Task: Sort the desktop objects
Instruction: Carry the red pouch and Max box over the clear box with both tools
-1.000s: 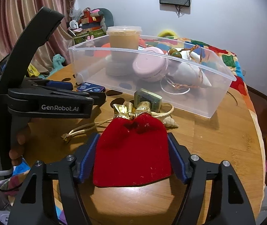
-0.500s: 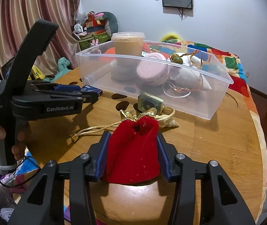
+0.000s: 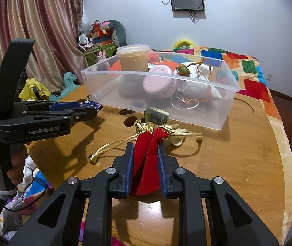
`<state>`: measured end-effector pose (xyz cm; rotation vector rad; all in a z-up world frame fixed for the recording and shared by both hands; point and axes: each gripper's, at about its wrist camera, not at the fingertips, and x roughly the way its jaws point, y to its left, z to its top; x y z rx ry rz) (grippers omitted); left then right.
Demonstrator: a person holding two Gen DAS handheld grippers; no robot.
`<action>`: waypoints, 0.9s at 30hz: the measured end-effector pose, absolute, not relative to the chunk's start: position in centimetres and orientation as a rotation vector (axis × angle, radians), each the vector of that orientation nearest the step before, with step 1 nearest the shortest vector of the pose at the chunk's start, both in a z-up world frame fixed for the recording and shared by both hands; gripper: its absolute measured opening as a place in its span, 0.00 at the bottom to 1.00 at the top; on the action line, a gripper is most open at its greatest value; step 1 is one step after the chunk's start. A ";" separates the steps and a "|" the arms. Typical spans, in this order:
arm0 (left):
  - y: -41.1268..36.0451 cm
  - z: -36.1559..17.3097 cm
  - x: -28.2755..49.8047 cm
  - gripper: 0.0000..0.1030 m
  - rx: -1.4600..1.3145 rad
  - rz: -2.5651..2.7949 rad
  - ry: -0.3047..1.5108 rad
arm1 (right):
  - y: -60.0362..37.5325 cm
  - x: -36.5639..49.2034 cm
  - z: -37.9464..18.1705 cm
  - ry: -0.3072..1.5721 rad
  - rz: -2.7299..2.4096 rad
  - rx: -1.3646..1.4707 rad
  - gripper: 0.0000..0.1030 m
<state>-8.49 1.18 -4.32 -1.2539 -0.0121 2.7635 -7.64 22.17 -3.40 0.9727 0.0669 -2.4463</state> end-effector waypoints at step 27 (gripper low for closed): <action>1.5 -0.6 -6.9 0.45 -1.094 2.796 -0.029 | 25.2 -7.5 2.2 0.045 -2.563 0.836 0.19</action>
